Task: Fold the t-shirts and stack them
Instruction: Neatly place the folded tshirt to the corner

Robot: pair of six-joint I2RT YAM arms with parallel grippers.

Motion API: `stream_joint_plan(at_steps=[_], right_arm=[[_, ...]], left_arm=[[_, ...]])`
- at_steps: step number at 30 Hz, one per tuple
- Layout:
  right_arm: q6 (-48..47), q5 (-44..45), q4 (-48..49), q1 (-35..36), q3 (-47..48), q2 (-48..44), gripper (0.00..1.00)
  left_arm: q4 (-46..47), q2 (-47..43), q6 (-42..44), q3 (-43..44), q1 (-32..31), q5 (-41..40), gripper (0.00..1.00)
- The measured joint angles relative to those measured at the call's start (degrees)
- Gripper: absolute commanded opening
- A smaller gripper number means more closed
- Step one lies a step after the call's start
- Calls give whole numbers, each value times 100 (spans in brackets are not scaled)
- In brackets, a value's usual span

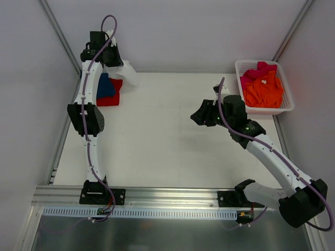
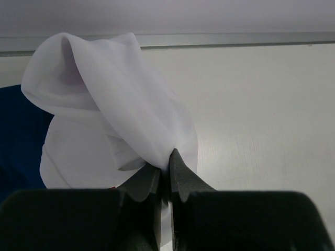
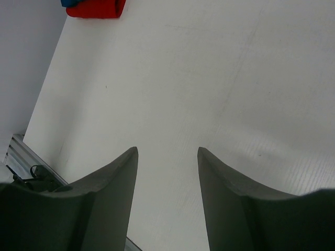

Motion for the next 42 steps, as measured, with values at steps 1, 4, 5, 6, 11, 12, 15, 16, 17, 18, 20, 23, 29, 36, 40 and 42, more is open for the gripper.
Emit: stream_joint_plan(at_steps=[1, 4, 5, 6, 11, 12, 15, 16, 17, 18, 20, 23, 29, 36, 40, 42], right_arm=[[9, -13, 2, 0, -11, -7, 53], [22, -68, 37, 0, -55, -26, 53], [31, -81, 42, 0, -76, -37, 53], [33, -94, 42, 0, -98, -46, 53], [48, -138, 57, 0, -179, -79, 53], [52, -153, 70, 0, -181, -81, 53], [55, -208, 105, 0, -188, -87, 53], [55, -229, 144, 0, -210, -90, 53], [59, -249, 179, 0, -240, -90, 53], [63, -271, 201, 0, -275, -87, 53], [85, -302, 212, 0, -326, -87, 53], [116, -369, 243, 0, -363, -87, 53], [118, -428, 291, 0, -363, -87, 53], [116, -533, 297, -4, -365, -68, 53], [116, -568, 297, -11, -365, -42, 53], [116, -575, 297, -15, -365, -42, 53]], left_arm=[[0, 48, 31, 7, 17, 26, 0], [4, 208, 83, 7, 136, 48, 0], [4, 258, 90, 7, 197, 55, 0], [11, 306, 94, 7, 260, 61, 0], [42, 400, 90, 7, 671, 61, 0], [70, 398, 85, -4, 772, 59, 0], [243, 376, 68, -142, 1029, -42, 0], [267, 365, 63, -225, 1102, -87, 0], [271, 365, 59, -293, 1174, -146, 0], [273, 363, 52, -354, 1228, -214, 0], [297, 343, 42, -501, 1305, -273, 0], [306, 238, 24, -769, 1370, -374, 0], [385, -26, -92, -1143, 1519, -568, 0], [481, -269, -345, -1401, 2070, -702, 0], [568, -282, -435, -1416, 2323, -841, 0], [570, -282, -474, -1443, 2356, -949, 0]])
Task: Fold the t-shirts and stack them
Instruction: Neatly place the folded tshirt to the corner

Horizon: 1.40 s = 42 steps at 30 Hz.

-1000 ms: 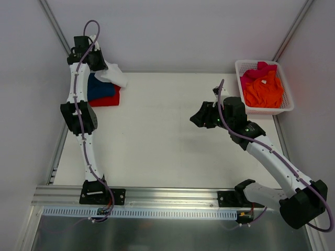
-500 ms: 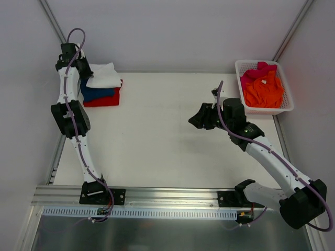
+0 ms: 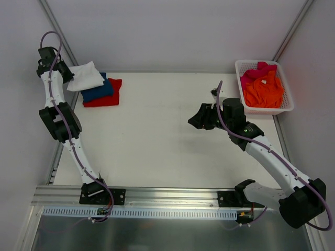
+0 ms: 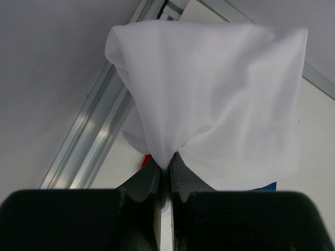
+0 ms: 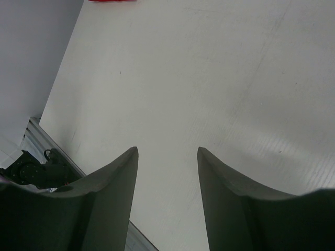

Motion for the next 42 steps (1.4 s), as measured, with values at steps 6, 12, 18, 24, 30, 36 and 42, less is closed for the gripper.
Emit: stream_joint_plan(at_steps=[6, 12, 18, 24, 30, 36, 42], right_arm=[[0, -2, 2, -15, -2, 0, 53], [2, 0, 37, -15, -2, 9, 53], [2, 0, 39, -22, -2, 9, 53], [2, 0, 39, -42, -2, 9, 53], [4, -2, 39, -50, -7, 9, 53], [4, -2, 74, -52, -87, 9, 53], [28, -20, 107, -55, -149, 22, 53]], left_arm=[[22, 39, -63, 0, -116, 13, 2], [57, 227, -46, 0, -345, 17, 14], [76, 468, 17, -37, -789, -46, 63], [142, 507, 76, -284, -1078, -249, 99], [221, 503, 74, -417, -1106, -533, 99], [286, 321, -131, -776, -1034, -920, 99], [203, -4, -240, -835, -992, -1095, 99]])
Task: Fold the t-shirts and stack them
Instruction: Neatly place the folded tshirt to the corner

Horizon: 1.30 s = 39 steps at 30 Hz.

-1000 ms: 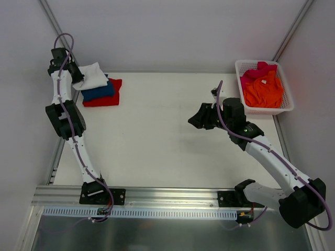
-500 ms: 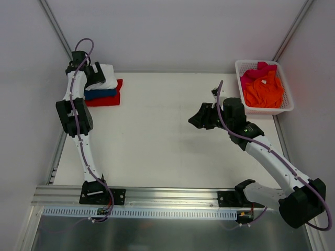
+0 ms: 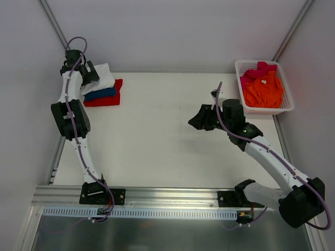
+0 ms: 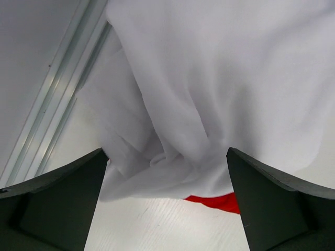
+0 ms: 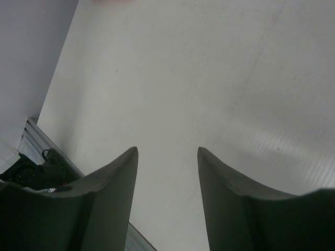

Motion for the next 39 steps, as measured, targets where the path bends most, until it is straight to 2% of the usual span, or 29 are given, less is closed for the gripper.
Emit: stream_joint_plan(at_steps=[12, 17, 19, 20, 21, 23, 24, 26, 27, 34, 37, 38, 39], right_arm=[[68, -87, 133, 0, -22, 81, 53], [127, -90, 190, 0, -26, 83, 53], [142, -87, 192, 0, -31, 83, 53], [144, -87, 192, 0, -35, 83, 53], [146, -87, 197, 0, -42, 83, 53], [144, -85, 197, -2, -44, 83, 53], [146, -85, 199, -4, -44, 83, 52], [144, -85, 205, -7, -46, 83, 53], [144, -85, 216, -9, -57, 83, 53], [144, -87, 229, -70, -140, 83, 53], [144, -85, 227, -74, -140, 85, 52], [144, -87, 229, -76, -140, 85, 52], [144, -87, 227, -79, -140, 85, 52]], left_arm=[[-11, -1014, -168, 310, -22, 186, 99], [-2, -1078, -264, 715, -181, 540, 99], [-4, -1029, -289, 798, -323, 710, 95], [2, -973, -295, 857, -400, 813, 91], [2, -885, -308, 905, -468, 881, 74], [7, -686, -321, 986, -557, 1032, 64], [31, -527, -363, 1003, -619, 1130, 61], [17, -271, -391, 1003, -680, 1204, 40], [0, -131, -424, 999, -688, 1220, 34], [-96, 299, -398, 835, -638, 1095, 39], [-83, 295, -404, 831, -636, 1003, 24], [-72, 293, -400, 831, -636, 938, 15], [-68, 293, -407, 822, -636, 898, 0]])
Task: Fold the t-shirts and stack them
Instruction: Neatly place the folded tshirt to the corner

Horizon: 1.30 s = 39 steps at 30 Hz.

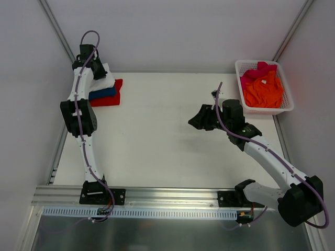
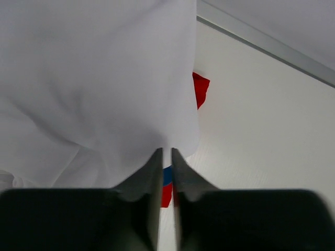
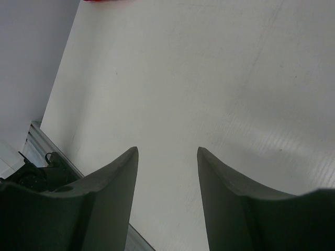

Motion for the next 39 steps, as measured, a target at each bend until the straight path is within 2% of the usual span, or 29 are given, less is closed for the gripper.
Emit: stream_joint_plan(at_steps=[13, 22, 28, 39], right_arm=[[-2, -4, 37, -35, -166, 0, 52], [2, -46, 103, -44, -186, 2, 52], [4, -48, 131, -44, -188, 2, 52], [7, -50, 170, -81, -260, 2, 52]], left_arm=[[24, -120, 24, -496, 0, -772, 0], [22, -748, 31, -566, 44, -1176, 0], [59, -1115, 33, -625, 184, -1259, 0], [37, -940, 11, -1047, 481, -1202, 0]])
